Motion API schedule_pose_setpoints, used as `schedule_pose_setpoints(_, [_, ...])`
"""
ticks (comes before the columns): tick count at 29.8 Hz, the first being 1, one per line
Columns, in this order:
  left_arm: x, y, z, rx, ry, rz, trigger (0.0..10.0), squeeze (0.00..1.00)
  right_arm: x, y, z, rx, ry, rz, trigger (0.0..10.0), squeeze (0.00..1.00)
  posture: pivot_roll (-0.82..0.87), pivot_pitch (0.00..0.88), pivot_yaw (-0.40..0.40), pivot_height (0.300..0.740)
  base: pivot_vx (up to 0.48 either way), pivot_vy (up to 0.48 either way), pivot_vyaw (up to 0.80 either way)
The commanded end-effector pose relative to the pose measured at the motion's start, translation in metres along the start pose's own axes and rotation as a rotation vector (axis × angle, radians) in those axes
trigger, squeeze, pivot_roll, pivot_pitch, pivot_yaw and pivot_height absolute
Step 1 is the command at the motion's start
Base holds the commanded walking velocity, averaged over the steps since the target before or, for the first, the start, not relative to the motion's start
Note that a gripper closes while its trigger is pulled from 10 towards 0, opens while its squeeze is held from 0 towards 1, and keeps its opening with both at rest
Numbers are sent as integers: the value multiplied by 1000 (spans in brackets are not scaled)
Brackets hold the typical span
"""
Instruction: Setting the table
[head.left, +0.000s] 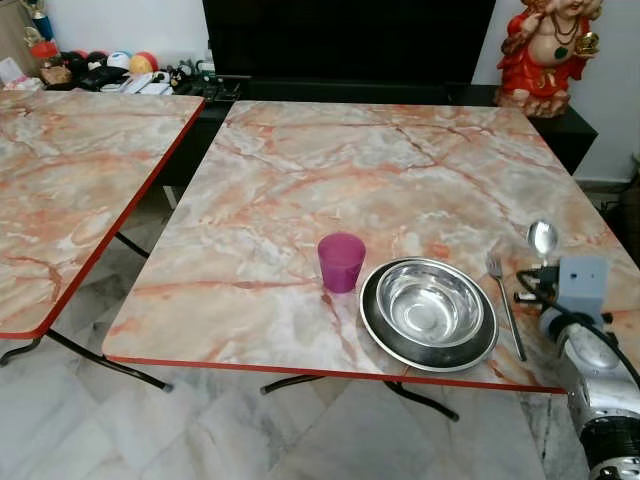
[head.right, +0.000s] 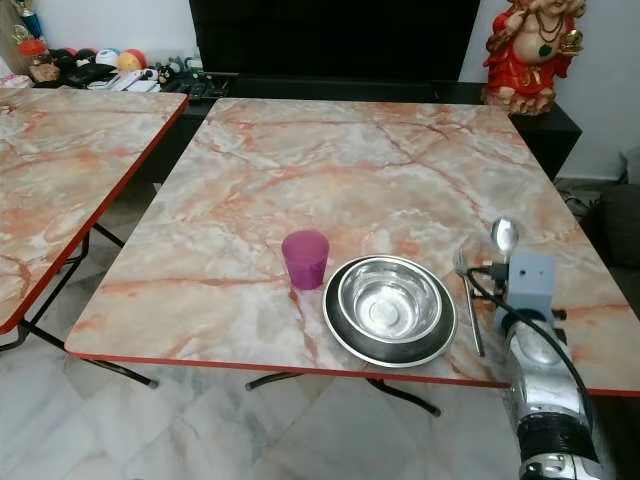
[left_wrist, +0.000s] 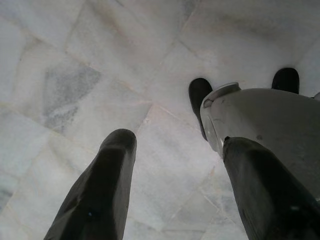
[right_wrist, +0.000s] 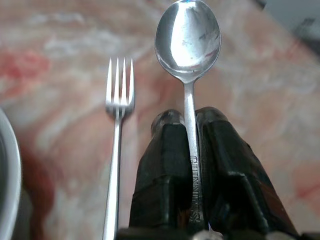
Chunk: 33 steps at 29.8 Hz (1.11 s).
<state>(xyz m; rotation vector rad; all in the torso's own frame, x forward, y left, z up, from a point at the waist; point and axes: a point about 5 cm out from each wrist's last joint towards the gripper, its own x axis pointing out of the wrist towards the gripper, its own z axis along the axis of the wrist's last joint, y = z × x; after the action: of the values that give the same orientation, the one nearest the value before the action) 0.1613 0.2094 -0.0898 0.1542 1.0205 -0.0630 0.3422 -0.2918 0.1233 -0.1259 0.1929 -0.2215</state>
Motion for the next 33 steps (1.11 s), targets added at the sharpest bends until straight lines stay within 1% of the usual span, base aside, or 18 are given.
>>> schedule_pose_setpoints(1, [-1, -2, -7, 13, 30, -13, 10000, 0, 1, -4, 3, 12, -9, 8, 10000, 0, -2, 132, 32, 740, 0, 0, 0])
schedule_pose_setpoints(3, [-1, -2, -6, 16, 29, -15, 10000, 0, 2, -6, 3, -9, 1, 21, 10000, 0, 1, 134, 32, 740, 0, 0, 0])
schedule_pose_setpoints(5, [0, -2, -5, 15, 28, -15, 10000, 0, 3, -7, 4, -8, 0, 19, 10000, 0, 2, 134, 32, 740, 0, 0, 0])
schedule_pose_setpoints(8, [-1, 4, -4, 15, 26, -12, 10000, 0, 4, -9, 4, -13, 7, 25, 10000, 0, 4, 134, 32, 740, 0, 0, 0])
schedule_pose_setpoints(9, [-2, 9, -5, 14, 27, -8, 10000, 0, 4, -10, 3, -19, 21, 38, 10000, 0, 5, 134, 32, 740, 0, 0, 0])
schedule_pose_setpoints(10, [-2, 9, -5, 14, 27, -8, 10000, 0, 4, -10, 3, -19, 21, 38, 10000, 0, 5, 134, 32, 740, 0, 0, 0])
schedule_pose_setpoints(12, [-5, 19, -10, 12, 33, 0, 10000, 0, 5, -10, 3, -23, 29, 57, 10000, 0, 5, 134, 32, 740, 0, 0, 0])
schedule_pose_setpoints(17, [-8, 27, -16, 12, 41, 8, 10000, 0, 6, -8, 2, -36, 33, 88, 10000, 0, 7, 134, 32, 740, 0, 0, 0])
schedule_pose_setpoints(20, [-8, 28, -17, 11, 43, 7, 10000, 0, 6, -7, 2, -39, 41, 98, 10000, 0, 9, 134, 31, 740, 0, 0, 0])
schedule_pose_setpoints(21, [-8, 27, -17, 10, 43, 6, 10000, 0, 6, -7, 1, -40, 44, 96, 10000, 0, 9, 133, 32, 740, 0, 0, 0])
schedule_pose_setpoints(26, [-5, 11, -14, 19, 39, -13, 10000, 0, 7, -7, -1, -45, 57, 96, 10000, 0, 8, 134, 32, 740, 0, 0, 0])
schedule_pose_setpoints(29, [-1, -5, -9, 21, 32, -28, 10000, 0, 6, -5, -6, -42, 72, 108, 10000, 0, 11, 135, 32, 740, 0, 0, 0])
schedule_pose_setpoints(31, [-1, -7, -8, 21, 30, -26, 10000, 0, 6, -4, -7, -43, 75, 109, 10000, 0, 10, 135, 31, 740, 0, 0, 0])
schedule_pose_setpoints(33, [0, -8, -4, 29, 16, 3, 10000, 0, 6, -5, -7, -41, 78, 109, 10000, 0, 9, 135, 31, 740, 0, 0, 0])
